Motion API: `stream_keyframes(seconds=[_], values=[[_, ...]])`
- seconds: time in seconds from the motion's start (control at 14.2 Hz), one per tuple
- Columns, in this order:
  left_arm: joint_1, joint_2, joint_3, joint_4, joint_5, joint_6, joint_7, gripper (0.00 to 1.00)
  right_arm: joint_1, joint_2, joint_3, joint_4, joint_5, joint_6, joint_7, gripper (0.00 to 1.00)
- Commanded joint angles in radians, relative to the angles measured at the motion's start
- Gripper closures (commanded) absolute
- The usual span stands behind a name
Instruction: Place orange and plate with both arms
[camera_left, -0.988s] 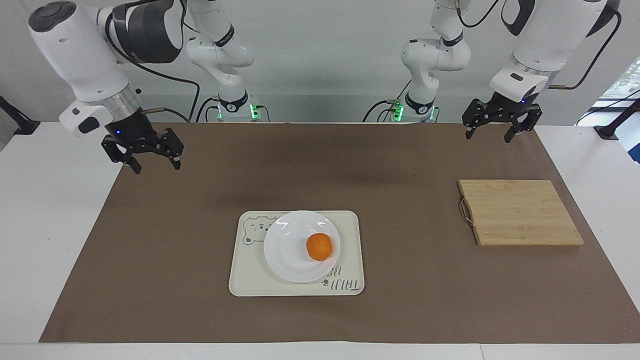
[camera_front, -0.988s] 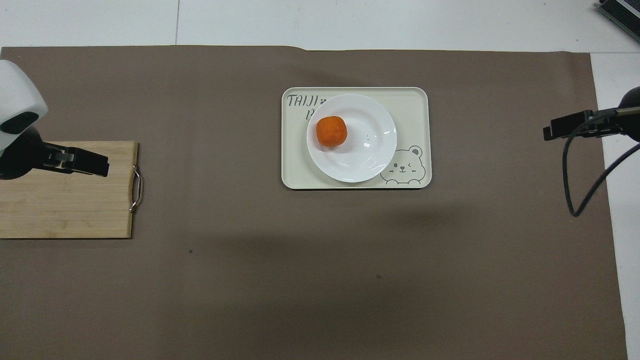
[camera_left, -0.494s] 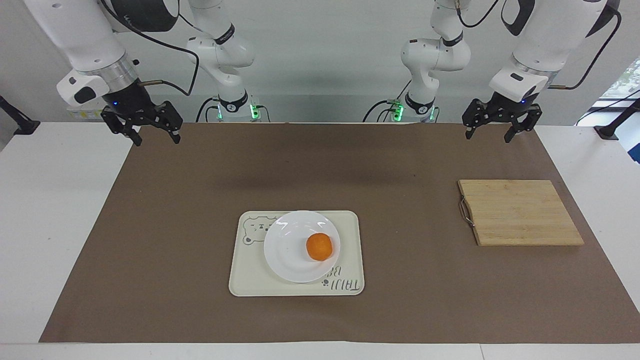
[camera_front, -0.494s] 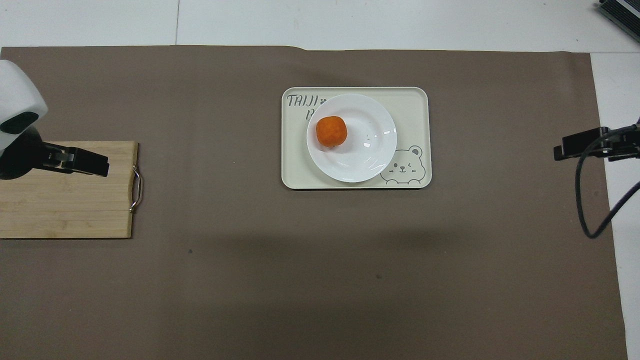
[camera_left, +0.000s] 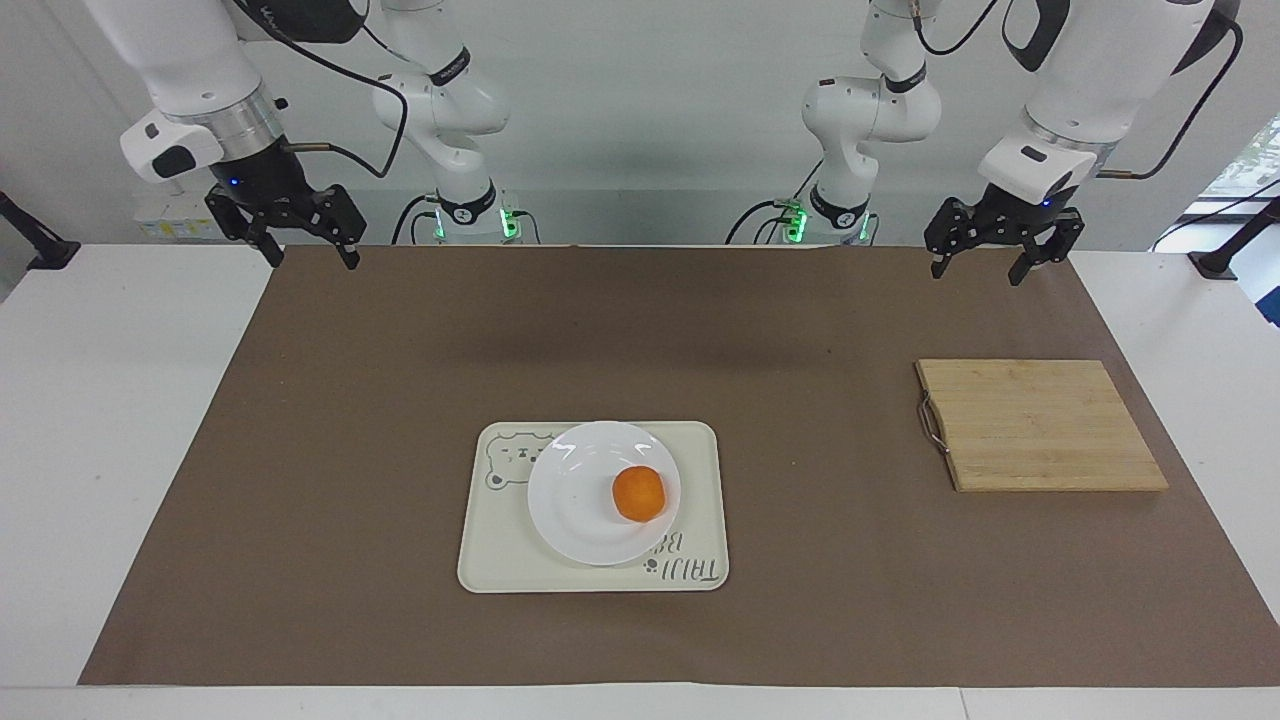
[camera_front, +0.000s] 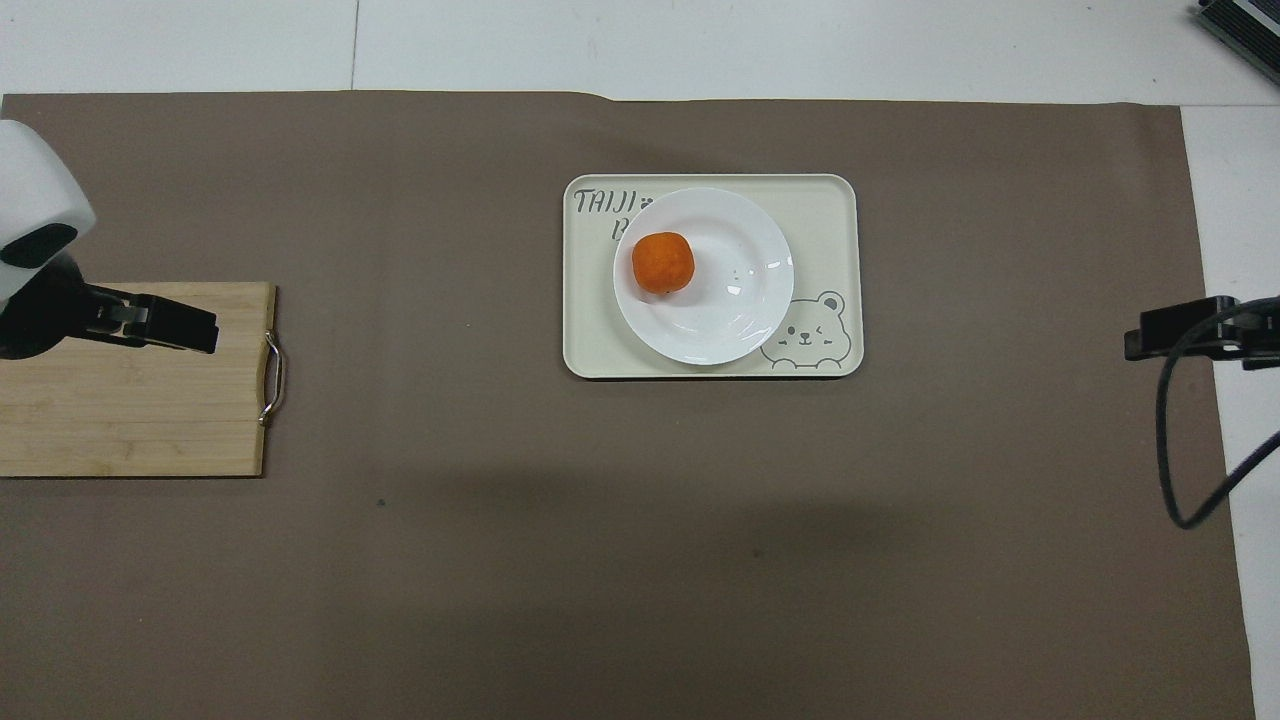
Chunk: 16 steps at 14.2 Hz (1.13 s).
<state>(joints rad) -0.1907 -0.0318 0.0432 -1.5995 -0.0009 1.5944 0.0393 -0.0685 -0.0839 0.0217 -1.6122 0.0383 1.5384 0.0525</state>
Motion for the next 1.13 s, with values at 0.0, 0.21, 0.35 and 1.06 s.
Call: stream_keyframes(seconds=[0.0, 0.21, 0.35, 1.06], values=[[0.013, -0.023, -0.006, -0.022, -0.013, -0.004, -0.007, 0.00, -0.001, -0.056, 0.012, -0.045, -0.029, -0.030, 0.032, 0.00], [0.013, -0.023, -0.006, -0.022, -0.013, -0.004, -0.007, 0.00, 0.004, -0.047, -0.002, -0.038, -0.024, -0.023, 0.021, 0.00], [0.013, -0.023, -0.005, -0.020, -0.013, -0.004, -0.007, 0.00, 0.012, -0.040, -0.009, -0.029, -0.023, -0.017, 0.018, 0.00], [0.013, -0.023, -0.005, -0.022, -0.013, -0.004, -0.007, 0.00, 0.130, -0.011, -0.144, 0.000, -0.018, -0.027, 0.023, 0.00]])
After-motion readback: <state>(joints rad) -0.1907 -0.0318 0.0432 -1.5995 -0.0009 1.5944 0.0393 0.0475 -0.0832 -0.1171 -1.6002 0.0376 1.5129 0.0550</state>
